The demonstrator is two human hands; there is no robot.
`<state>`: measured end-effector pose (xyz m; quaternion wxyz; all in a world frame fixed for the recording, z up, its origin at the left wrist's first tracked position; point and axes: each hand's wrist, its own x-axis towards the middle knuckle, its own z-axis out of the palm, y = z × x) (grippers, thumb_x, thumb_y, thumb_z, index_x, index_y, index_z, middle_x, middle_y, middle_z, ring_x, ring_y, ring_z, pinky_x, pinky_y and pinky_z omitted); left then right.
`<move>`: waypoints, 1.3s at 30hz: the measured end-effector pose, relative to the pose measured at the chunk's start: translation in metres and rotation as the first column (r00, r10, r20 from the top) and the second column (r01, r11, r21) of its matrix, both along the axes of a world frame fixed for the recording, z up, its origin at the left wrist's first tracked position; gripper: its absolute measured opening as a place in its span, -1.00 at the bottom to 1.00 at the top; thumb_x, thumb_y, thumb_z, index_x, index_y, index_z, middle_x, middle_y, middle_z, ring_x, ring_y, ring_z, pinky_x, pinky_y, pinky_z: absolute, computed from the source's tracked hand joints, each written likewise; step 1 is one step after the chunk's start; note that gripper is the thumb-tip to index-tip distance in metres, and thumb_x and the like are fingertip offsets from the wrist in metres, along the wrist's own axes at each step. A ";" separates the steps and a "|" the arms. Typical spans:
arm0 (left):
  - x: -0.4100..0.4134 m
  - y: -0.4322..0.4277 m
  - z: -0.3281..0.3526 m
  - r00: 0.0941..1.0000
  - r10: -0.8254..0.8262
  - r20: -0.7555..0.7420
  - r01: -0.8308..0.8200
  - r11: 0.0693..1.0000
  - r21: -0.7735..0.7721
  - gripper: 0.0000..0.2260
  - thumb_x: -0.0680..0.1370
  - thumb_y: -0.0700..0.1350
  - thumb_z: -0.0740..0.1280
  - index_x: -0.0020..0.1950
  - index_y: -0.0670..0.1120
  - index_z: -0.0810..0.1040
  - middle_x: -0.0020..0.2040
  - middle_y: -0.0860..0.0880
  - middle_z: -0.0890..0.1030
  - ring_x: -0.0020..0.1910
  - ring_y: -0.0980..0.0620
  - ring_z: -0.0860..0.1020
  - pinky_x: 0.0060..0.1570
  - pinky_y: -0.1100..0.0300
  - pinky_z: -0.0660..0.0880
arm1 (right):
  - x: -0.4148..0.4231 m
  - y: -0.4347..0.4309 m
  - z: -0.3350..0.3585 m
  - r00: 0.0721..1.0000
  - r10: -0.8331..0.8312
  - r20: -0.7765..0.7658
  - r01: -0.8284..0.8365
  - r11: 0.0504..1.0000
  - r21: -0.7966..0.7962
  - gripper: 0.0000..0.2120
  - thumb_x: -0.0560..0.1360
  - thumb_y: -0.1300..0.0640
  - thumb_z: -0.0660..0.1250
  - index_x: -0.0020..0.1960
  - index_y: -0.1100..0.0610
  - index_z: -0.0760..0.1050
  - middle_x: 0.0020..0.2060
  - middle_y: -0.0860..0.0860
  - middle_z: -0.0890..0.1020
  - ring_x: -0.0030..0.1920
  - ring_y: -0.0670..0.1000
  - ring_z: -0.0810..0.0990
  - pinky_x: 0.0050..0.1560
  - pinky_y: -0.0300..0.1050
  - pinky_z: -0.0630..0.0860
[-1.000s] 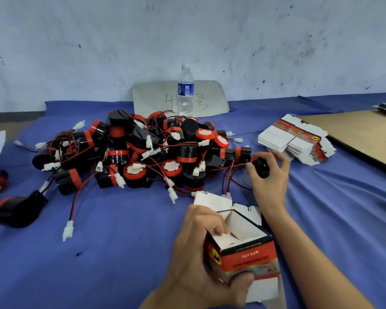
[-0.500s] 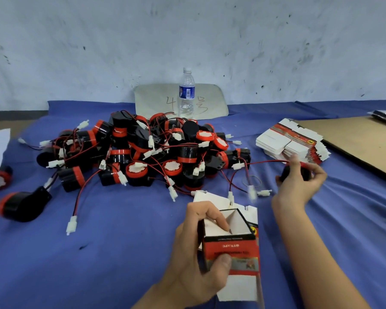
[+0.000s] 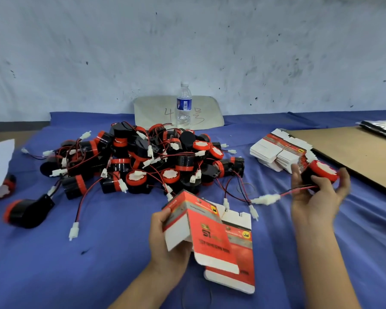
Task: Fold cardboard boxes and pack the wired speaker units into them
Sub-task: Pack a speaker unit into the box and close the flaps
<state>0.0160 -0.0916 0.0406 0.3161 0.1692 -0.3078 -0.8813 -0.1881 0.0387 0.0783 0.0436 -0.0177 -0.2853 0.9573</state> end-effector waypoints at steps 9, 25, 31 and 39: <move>-0.003 -0.022 -0.006 0.997 0.044 -0.065 -0.036 0.991 0.133 -0.66 0.48 -0.01 0.16 -0.46 -0.06 0.48 -0.43 -0.03 0.47 -0.42 0.01 0.50 -0.30 0.16 0.48 | 0.070 0.006 0.041 0.676 0.590 -0.441 0.037 0.571 0.820 -0.81 0.35 0.04 0.48 -0.07 -0.19 0.64 0.26 -0.05 0.42 0.12 -0.15 0.49 -0.23 -0.28 0.53; -0.006 -0.036 -0.011 0.996 0.029 0.086 -0.040 0.990 0.135 -0.71 0.50 0.07 0.17 -0.14 -0.12 0.54 -0.19 -0.13 0.42 -0.28 -0.04 0.36 -0.29 0.16 0.42 | 0.108 -0.084 -0.001 0.752 0.585 -0.303 0.183 0.257 0.949 -0.77 0.49 0.02 0.41 -0.27 -0.27 0.49 0.34 -0.25 0.25 0.22 0.08 0.42 0.09 0.01 0.46; -0.008 -0.034 -0.011 0.996 0.015 0.087 -0.023 0.995 0.092 -0.54 0.56 0.15 0.10 -0.23 -0.04 0.70 -0.19 -0.13 0.60 -0.18 -0.07 0.40 -0.16 0.08 0.52 | 0.105 -0.084 -0.004 0.745 0.592 -0.309 0.224 0.214 0.951 -0.94 0.49 0.00 0.40 -0.07 -0.06 0.65 0.37 -0.23 0.24 0.24 0.08 0.41 0.07 0.06 0.49; -0.010 -0.036 -0.015 0.989 0.066 0.136 -0.079 0.993 0.092 -0.58 0.58 0.19 0.12 0.02 -0.05 0.65 -0.14 -0.10 0.69 -0.20 -0.03 0.65 -0.08 -0.01 0.60 | 0.107 -0.084 -0.005 0.743 0.569 -0.353 0.325 0.154 0.933 -0.88 0.51 -0.02 0.37 -0.03 -0.02 0.64 0.42 -0.17 0.22 0.25 0.12 0.39 0.02 0.00 0.49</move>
